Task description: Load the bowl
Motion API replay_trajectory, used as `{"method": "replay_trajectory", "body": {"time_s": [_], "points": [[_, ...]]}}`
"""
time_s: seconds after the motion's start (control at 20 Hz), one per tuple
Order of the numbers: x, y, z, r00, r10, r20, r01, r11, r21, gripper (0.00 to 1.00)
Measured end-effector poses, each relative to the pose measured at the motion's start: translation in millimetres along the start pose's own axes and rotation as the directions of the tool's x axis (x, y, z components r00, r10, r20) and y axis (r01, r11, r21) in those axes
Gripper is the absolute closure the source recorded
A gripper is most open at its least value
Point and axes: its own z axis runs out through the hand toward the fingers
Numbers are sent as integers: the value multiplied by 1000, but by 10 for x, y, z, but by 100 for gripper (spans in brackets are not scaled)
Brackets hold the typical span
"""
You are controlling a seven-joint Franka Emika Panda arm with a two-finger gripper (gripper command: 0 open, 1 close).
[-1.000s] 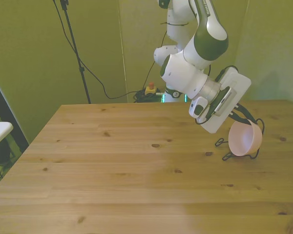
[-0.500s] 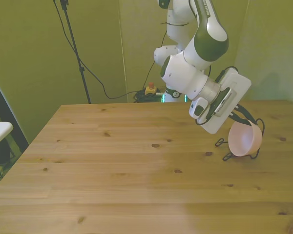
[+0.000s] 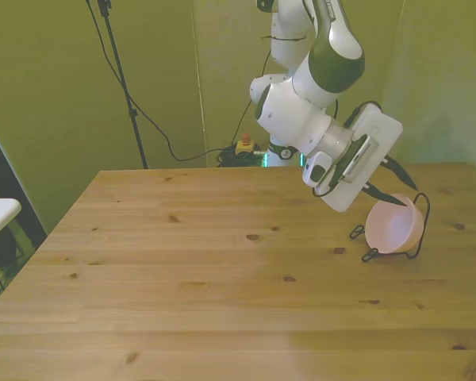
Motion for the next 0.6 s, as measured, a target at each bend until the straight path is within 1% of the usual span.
{"method": "replay_trajectory", "body": {"time_s": [0.15, 0.3, 0.45, 0.6], "points": [[-100, -75, -339, 1000, 2, -15, -2, 1000, -21, 0], [-231, -137, -752, 997, 48, -66, -54, 995, -84, 0], [-399, -190, -1184, 985, 88, -147, -112, 980, -164, 0], [-584, -214, -1529, 967, 110, -228, -163, 960, -229, 0]]}}
